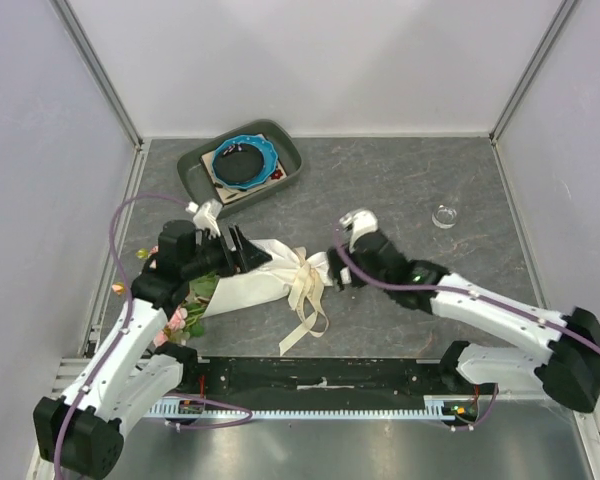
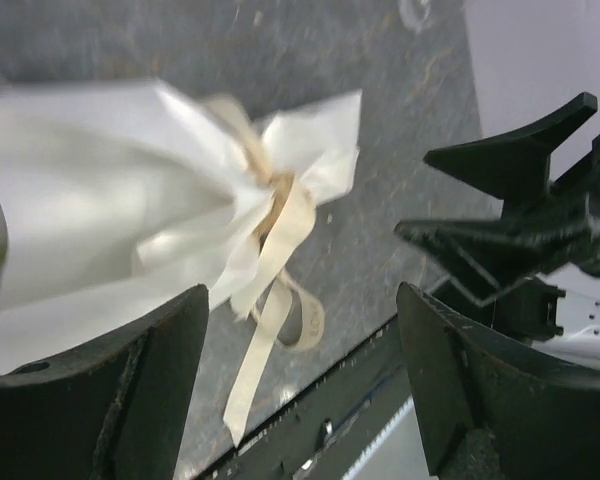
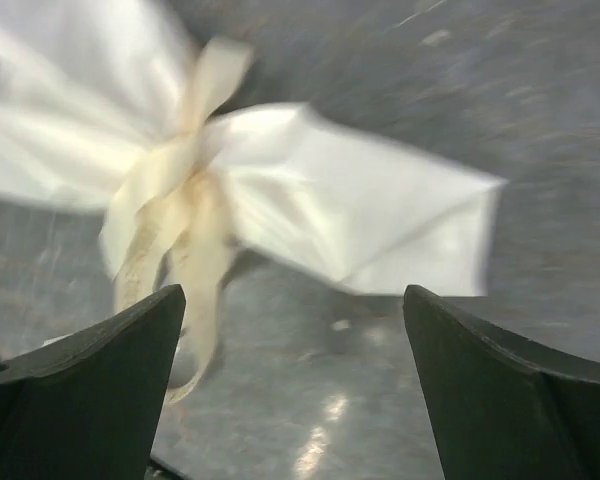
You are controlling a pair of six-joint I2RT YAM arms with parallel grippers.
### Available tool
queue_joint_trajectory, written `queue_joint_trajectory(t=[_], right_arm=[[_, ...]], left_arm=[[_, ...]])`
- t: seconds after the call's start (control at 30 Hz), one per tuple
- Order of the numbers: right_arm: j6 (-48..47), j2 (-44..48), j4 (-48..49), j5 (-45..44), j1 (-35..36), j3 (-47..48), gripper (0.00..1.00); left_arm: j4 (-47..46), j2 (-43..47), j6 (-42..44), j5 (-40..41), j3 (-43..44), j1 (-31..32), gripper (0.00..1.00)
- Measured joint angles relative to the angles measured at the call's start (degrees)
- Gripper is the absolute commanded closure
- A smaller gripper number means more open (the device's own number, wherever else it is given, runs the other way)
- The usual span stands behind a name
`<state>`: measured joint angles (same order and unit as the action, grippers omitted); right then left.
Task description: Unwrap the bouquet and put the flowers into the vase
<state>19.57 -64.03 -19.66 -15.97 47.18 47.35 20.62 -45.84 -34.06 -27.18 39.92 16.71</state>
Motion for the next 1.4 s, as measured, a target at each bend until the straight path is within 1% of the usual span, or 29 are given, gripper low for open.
queue_joint_trajectory(t=[0.07,0.1,0.13,0.2,0.23,0.27,0.3,0.4,0.43,0.47,0.5,0.7,1.03,1.1,1.13,1.23,1.33,1.4], right_arm=[[2.4,-3.4,3.6,1.3,5.7,-3.2,0.02],[3.8,-5.3,6.0,2.1,8.8,-4.3,0.03],[5.0,-6.6,8.1,2.8,10.8,-4.9,0.09],[7.1,-8.3,12.1,4.4,12.7,-5.7,0.13],[8.2,-9.0,14.0,4.8,13.0,-6.1,0.2],[9.3,-9.4,16.1,5.0,13.1,-6.6,0.24],[10.3,-9.5,17.7,5.0,13.0,-7.1,0.27],[12.8,-8.9,22.2,4.1,13.0,-9.1,0.41],[13.6,-8.6,23.3,3.6,13.0,-9.7,0.49],[14.4,-8.2,24.2,3.2,13.0,-10.3,0.54],[15.1,-8.0,25.2,2.9,13.0,-10.7,0.55],[17.7,-8.9,30.2,2.3,12.9,-11.2,0.55],[18.0,-15.3,33.7,1.8,11.4,-11.1,0.56],[18.0,-16.4,34.6,2.1,10.8,-11.1,0.58],[18.0,-16.9,34.9,2.3,10.7,-11.1,0.62],[18.1,-18.5,35.9,2.9,10.4,-10.9,0.67],[18.1,-19.2,36.3,3.7,10.4,-10.8,0.7],[18.1,-19.2,36.5,3.9,10.4,-10.8,0.7]], left_arm=[[-3.5,-1.0,-2.8,-1.6,-5.6,0.0,0.18],[-5.0,-0.9,-4.2,-2.2,-8.1,0.0,0.18],[-6.6,-0.8,-5.4,-2.8,-10.2,0.0,0.18],[-9.2,-0.6,-7.1,-3.4,-13.0,0.0,0.19],[-10.4,-0.5,-7.8,-3.5,-14.0,0.0,0.21],[-11.3,-0.4,-8.4,-3.5,-14.6,0.0,0.28],[-12.2,-0.4,-8.8,-3.6,-15.0,0.0,0.3],[-13.8,-0.4,-9.6,-3.6,-15.3,0.0,0.34],[-14.1,-0.4,-9.7,-3.6,-15.4,0.0,0.34],[-14.4,-0.4,-9.8,-3.6,-15.5,0.0,0.34],[-14.6,-0.4,-9.8,-3.5,-15.8,0.0,0.34],[-14.7,-0.4,-9.8,-3.6,-16.3,0.0,0.34],[-14.7,-0.8,-9.9,-5.7,-16.3,0.0,0.33],[-14.7,-0.7,-10.0,-6.1,-16.3,0.0,0.33],[-14.7,-0.7,-10.1,-6.2,-16.3,0.0,0.33],[-14.7,-0.4,-10.3,-6.3,-16.3,0.0,0.33],[-14.7,-0.2,-10.4,-6.4,-16.3,0.0,0.32],[-14.7,-0.2,-10.5,-6.4,-16.3,0.0,0.32]])
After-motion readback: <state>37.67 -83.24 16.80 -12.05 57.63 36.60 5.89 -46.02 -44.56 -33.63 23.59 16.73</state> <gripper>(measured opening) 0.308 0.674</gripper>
